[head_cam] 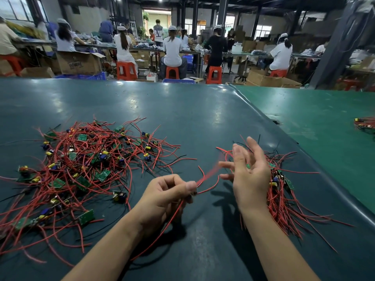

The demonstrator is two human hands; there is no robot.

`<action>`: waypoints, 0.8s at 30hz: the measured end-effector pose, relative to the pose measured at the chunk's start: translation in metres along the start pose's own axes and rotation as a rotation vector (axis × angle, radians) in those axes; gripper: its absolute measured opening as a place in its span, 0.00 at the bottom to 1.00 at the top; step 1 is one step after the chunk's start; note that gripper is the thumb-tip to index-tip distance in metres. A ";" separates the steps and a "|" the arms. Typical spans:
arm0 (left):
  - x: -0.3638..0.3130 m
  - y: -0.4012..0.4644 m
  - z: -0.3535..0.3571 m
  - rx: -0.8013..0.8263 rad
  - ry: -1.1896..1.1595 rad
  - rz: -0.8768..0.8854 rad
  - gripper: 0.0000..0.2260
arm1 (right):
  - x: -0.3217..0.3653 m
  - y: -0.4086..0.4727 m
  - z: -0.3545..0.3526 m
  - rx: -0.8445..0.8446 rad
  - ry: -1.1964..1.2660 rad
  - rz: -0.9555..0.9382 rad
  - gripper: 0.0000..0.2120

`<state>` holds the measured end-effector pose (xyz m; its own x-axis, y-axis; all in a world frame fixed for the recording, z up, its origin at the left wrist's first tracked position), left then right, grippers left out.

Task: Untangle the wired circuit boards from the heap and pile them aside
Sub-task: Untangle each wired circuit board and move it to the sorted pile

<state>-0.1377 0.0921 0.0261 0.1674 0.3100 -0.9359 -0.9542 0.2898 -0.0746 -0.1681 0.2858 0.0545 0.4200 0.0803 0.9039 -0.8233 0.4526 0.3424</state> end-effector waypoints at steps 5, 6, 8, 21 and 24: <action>-0.011 0.004 -0.017 -0.182 -0.033 0.152 0.08 | -0.015 -0.012 0.016 0.148 -0.190 0.183 0.11; -0.010 0.004 -0.016 -0.187 -0.028 0.163 0.08 | -0.022 -0.020 0.027 0.267 -0.153 0.282 0.14; -0.009 0.003 -0.012 -0.170 0.006 0.169 0.12 | -0.033 -0.045 0.051 0.536 -0.059 0.493 0.19; -0.002 -0.002 0.001 0.033 0.026 0.051 0.10 | -0.025 0.001 -0.005 -0.083 0.311 0.429 0.10; -0.008 0.001 -0.006 -0.049 -0.055 0.111 0.08 | -0.024 -0.004 0.002 0.017 0.200 0.445 0.13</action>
<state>-0.1411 0.0847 0.0318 0.0724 0.3870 -0.9192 -0.9784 0.2065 0.0099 -0.1757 0.2808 0.0322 0.0895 0.4327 0.8971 -0.9450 0.3215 -0.0608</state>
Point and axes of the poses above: each hand's wrist, its own y-axis towards the middle knuckle, its own z-axis out of the palm, x = y × z, the point moved 8 cm from there along y, towards the middle knuckle, and after that the axes turned 2 degrees about -z, right-handed, at the moved point
